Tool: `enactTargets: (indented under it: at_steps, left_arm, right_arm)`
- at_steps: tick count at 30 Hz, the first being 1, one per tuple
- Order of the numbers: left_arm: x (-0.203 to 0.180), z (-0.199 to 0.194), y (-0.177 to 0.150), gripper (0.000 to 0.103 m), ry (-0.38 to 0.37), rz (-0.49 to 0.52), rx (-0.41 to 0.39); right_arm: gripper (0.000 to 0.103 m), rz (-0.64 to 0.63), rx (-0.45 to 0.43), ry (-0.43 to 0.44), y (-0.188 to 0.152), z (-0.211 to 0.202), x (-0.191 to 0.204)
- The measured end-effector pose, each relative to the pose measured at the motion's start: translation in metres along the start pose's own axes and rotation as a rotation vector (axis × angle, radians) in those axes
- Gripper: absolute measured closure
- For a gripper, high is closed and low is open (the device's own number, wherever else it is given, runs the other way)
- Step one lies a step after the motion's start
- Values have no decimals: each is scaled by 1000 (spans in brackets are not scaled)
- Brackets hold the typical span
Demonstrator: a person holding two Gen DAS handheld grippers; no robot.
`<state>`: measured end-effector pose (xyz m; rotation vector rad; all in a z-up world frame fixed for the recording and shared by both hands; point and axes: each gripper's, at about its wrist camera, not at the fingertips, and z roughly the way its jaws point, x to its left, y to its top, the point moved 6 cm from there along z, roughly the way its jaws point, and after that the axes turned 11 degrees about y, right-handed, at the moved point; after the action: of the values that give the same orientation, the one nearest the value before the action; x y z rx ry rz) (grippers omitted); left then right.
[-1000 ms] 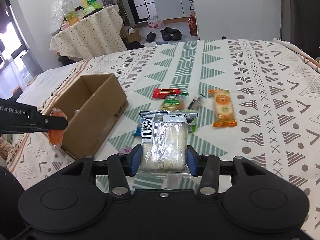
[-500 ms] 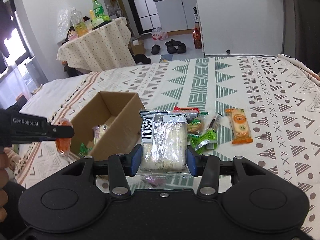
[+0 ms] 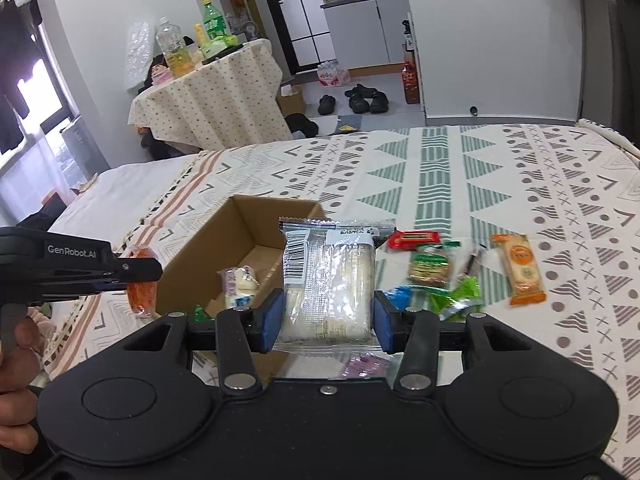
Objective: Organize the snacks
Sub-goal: 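Lower both held snacks into the cardboard box and open both grippers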
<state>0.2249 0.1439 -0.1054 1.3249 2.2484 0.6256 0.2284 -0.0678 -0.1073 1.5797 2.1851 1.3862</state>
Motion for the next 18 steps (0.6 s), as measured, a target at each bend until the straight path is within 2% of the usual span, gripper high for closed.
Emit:
enactTargets:
  at_steps: [6,12,18]
  left_arm:
    - [13,17,6,85,0,-19,18]
    - [19,28,13,85,1,-41,3]
    - [22,39,18,81,35,-29,14]
  right_arm:
    - [58,-10,21,2,0,20,11]
    - [58,-5,29,8,3,35,21]
    - [58,-7,34,24,10,53,35]
